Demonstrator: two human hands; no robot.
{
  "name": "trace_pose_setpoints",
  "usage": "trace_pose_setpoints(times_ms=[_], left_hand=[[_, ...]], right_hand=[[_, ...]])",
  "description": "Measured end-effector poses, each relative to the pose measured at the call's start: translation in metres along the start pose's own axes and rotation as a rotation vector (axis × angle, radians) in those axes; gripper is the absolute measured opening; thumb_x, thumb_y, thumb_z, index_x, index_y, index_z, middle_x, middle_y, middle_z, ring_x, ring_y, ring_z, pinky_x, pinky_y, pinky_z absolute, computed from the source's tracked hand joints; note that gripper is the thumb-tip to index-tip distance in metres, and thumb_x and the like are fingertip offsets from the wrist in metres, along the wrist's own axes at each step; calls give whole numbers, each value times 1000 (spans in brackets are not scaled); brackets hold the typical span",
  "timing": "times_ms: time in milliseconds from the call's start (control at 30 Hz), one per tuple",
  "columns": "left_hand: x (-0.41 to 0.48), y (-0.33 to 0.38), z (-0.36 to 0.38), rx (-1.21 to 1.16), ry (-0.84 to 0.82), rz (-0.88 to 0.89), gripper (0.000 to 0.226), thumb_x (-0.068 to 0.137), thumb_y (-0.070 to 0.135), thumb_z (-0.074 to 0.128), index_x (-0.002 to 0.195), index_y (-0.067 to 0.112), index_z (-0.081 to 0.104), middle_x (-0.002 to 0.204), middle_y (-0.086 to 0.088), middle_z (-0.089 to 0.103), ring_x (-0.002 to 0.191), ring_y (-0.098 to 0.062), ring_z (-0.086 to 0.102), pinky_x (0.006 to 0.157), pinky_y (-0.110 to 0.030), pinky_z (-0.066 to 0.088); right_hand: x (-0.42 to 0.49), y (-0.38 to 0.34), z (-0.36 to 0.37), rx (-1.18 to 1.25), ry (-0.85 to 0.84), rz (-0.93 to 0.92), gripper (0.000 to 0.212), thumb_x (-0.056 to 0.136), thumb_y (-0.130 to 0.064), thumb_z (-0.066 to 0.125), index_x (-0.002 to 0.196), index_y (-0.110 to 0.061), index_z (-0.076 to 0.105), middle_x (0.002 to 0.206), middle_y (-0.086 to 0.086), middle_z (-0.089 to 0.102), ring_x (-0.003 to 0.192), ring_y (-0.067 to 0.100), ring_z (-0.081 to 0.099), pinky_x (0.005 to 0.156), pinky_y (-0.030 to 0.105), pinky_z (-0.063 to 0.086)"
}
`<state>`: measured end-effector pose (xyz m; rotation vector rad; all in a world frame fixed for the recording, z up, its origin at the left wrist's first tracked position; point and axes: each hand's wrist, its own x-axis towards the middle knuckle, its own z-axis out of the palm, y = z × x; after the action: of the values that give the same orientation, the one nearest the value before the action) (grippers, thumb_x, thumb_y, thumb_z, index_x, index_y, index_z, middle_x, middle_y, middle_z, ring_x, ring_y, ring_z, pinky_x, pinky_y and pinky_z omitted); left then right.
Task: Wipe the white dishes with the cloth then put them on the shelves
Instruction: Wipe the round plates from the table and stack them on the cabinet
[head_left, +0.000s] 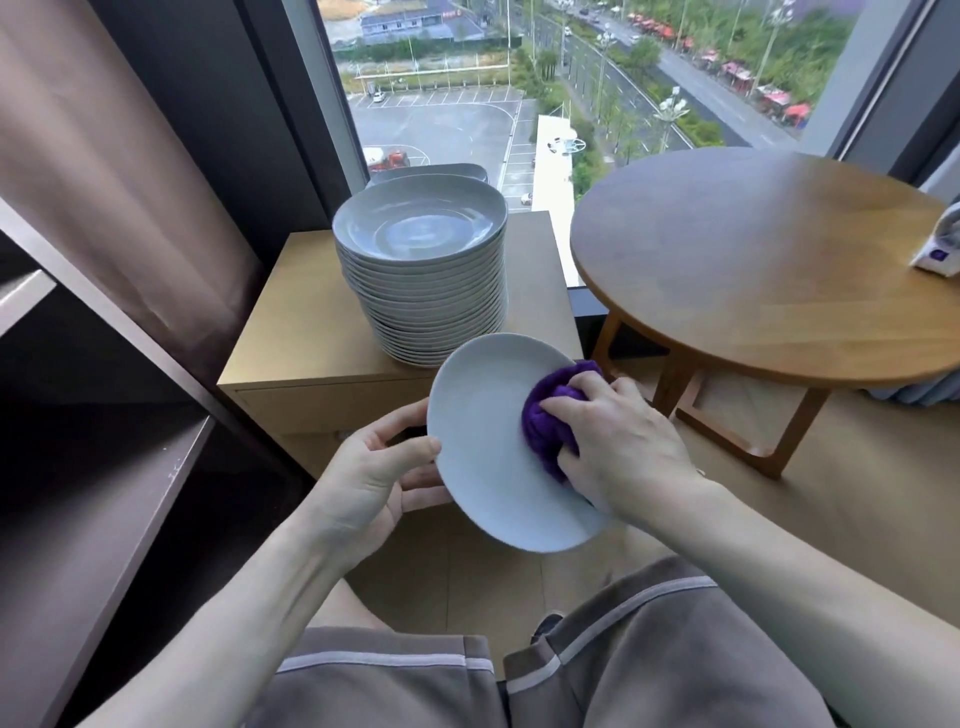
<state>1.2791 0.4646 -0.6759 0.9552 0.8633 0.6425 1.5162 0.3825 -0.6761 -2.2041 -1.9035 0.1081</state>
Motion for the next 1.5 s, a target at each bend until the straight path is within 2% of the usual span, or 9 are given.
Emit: trace_pose_setpoints(times_ms=[100,233,500,667,867,1000,1133,1400,1500], left_hand=[[3,8,-7,-30,42,41,77,64,19,89,136,17,63,118,-18,76,92,-34,78,68,-38,64],[3,12,-10,-52,60,48,69,75,12,81,141,17,59,120,-17,76,97,-35,78,69,-37,64],[-3,-4,11,-76,-63,-16,63,80,9,79,140,13,60,122,-25,73,97,-38,76,75,-41,64],[-6,-14,20,-56,-101,-47,60,81,8,75,139,13,60,118,-27,73,96,-36,76,76,-41,63],[-8,-19,23,-7,-75,-51,57,79,8,77,134,15,64,112,-24,76,89,-32,77,71,-40,63],[-6,-14,19,-5,-34,-30,58,76,8,78,132,16,64,110,-22,77,86,-32,78,68,-39,63],[-5,-3,10,3,17,6,59,75,9,78,132,15,63,111,-21,77,84,-33,78,66,-38,63],[-1,10,-1,-23,63,43,59,76,13,78,133,16,62,114,-21,77,91,-37,78,68,-39,64],[-2,8,1,-9,18,19,57,78,13,79,134,16,64,117,-22,76,94,-38,77,70,-39,65]], right_hand=[[-9,-11,5,13,-12,-69,47,93,-36,63,138,-35,53,139,-3,49,116,24,47,87,36,53],[-24,-33,14,31,-1,-197,49,89,-37,69,136,-36,54,140,-4,52,120,23,51,88,34,54],[-23,-39,2,176,87,-297,48,84,-32,69,131,-32,61,140,1,57,118,29,56,80,43,60],[-12,-30,-1,135,175,-239,44,85,-26,71,129,-26,66,139,6,58,116,36,55,75,49,58],[-3,-12,-5,17,149,-61,43,94,-32,62,137,-27,57,141,7,52,116,34,51,83,45,54],[0,-4,-7,-65,79,41,40,96,-33,55,136,-29,54,137,5,49,113,32,47,79,40,50],[-2,-6,-7,-62,-35,73,37,97,-30,52,133,-28,55,132,5,50,114,30,46,83,39,50],[-24,-40,1,-8,-37,-229,44,95,-36,56,138,-31,49,141,2,49,121,27,47,89,38,56],[-27,-45,1,20,-25,-319,45,89,-33,61,133,-29,56,139,5,54,116,31,53,80,44,59]])
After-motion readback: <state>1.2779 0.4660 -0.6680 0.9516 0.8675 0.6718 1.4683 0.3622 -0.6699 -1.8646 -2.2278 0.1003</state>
